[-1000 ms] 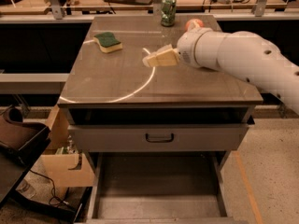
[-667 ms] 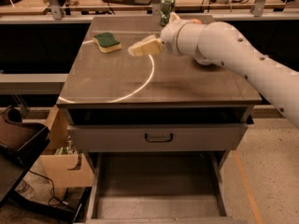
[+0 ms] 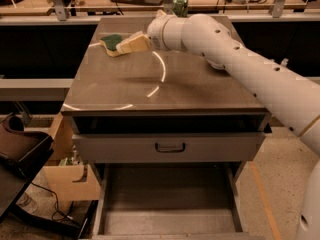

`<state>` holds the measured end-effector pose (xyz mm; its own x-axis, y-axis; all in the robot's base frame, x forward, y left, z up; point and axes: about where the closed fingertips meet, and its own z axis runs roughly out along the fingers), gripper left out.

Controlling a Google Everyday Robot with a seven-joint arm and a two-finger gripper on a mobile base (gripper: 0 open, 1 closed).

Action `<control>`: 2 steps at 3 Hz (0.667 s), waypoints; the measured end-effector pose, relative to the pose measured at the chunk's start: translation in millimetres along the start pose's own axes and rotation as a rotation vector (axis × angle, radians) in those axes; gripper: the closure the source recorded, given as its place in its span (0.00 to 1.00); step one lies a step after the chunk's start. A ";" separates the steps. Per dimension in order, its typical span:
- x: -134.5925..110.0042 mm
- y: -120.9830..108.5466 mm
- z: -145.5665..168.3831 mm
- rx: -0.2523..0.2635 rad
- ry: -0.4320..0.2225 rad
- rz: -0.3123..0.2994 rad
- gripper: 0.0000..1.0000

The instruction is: Place sponge into middle drawer

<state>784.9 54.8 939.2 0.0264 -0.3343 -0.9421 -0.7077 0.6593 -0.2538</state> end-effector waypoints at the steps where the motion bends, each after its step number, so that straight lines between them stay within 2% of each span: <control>1: 4.1 7.3 6.7 -0.006 0.012 -0.002 0.00; 2: 11.9 11.0 25.2 -0.019 0.011 0.017 0.00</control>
Offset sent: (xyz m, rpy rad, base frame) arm 0.0247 0.0295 -0.0321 0.0228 0.0398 0.0135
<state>795.2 75.0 919.7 0.0072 -0.3306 -0.9437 -0.7211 0.6521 -0.2340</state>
